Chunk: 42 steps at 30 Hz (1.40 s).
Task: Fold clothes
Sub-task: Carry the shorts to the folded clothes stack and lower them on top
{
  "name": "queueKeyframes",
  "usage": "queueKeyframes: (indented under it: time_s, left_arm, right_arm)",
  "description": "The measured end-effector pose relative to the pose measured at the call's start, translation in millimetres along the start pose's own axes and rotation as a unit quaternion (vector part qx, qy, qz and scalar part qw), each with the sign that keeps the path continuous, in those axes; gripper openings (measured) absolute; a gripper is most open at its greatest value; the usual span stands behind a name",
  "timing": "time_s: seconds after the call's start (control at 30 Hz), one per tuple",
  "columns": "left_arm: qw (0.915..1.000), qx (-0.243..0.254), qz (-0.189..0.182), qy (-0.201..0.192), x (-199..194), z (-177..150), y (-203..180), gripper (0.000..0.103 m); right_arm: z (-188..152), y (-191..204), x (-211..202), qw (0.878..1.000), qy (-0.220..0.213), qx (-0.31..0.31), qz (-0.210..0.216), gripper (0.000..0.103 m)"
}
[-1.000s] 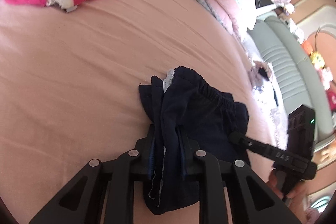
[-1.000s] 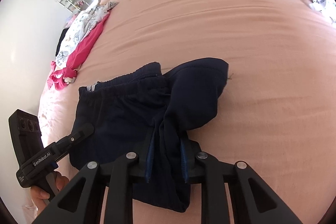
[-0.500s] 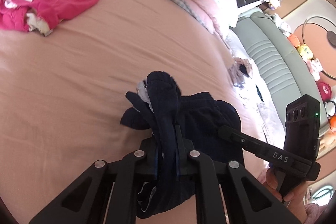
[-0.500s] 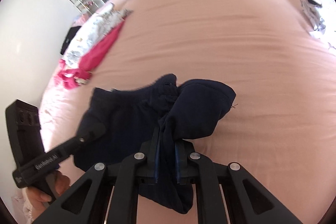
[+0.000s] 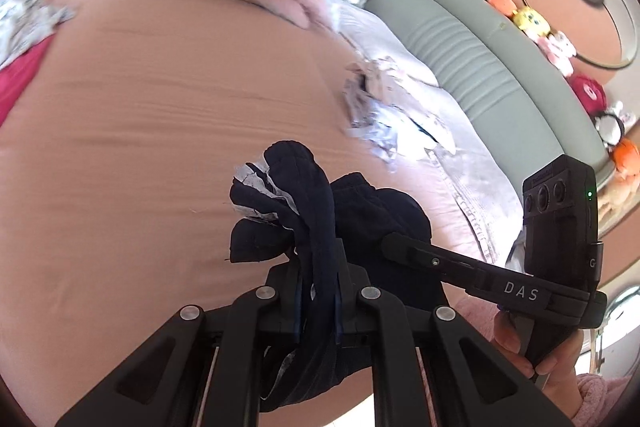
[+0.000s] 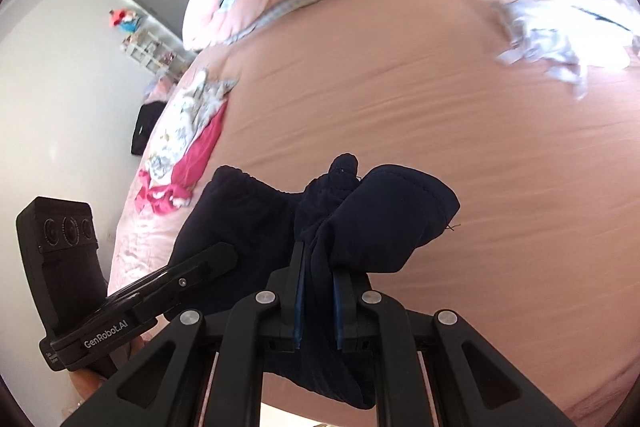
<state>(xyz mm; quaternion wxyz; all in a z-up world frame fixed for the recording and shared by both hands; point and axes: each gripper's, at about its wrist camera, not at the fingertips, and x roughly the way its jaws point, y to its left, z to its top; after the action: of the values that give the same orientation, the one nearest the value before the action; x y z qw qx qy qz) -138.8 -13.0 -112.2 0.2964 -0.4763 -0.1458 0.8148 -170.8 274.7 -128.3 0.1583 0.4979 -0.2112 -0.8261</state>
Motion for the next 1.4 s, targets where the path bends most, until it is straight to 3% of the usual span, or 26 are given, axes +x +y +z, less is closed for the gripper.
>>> queueKeyframes:
  time_s: [0.1,0.23,0.4,0.7,0.93,1.1,1.17,1.3,1.4]
  left_arm:
    - [0.9996,0.022,-0.018,0.005,30,27,-37,0.009]
    - [0.9997,0.011,-0.023,-0.001,68,67,-77,0.009]
    - [0.9977,0.059,-0.025,-0.022,116,128,-140,0.009]
    - [0.9945,0.079,-0.046,-0.051,175,224,-189,0.009]
    - [0.9967,0.046,-0.043,-0.052,230,246,-168,0.009]
    - [0.9996,0.007,-0.027,-0.001,288,236,-133,0.01]
    - [0.9998,0.014,-0.013,0.001,297,235,-127,0.014]
    - [0.9992,0.039,-0.008,0.002,289,239,-130,0.024]
    - [0.9953,0.089,0.029,-0.024,270,238,-143,0.028]
  right_arm:
    - [19,-30,-25,1.0,-0.012,0.019,-0.014,0.01]
    - [54,-66,-58,0.998,-0.036,0.031,-0.028,0.01]
    - [116,-108,-104,0.996,-0.081,0.036,-0.03,0.01]
    - [218,-163,-145,0.988,-0.139,0.02,-0.071,0.01]
    - [268,-222,-123,0.987,-0.139,0.004,-0.078,0.01]
    - [268,-283,-75,0.991,-0.106,0.032,-0.069,0.011]
    - [264,-298,-60,0.992,-0.086,0.036,-0.085,0.012]
    - [260,-292,-69,0.989,-0.108,0.02,-0.104,0.024]
    - [257,-287,-76,0.985,-0.124,0.009,-0.118,0.026]
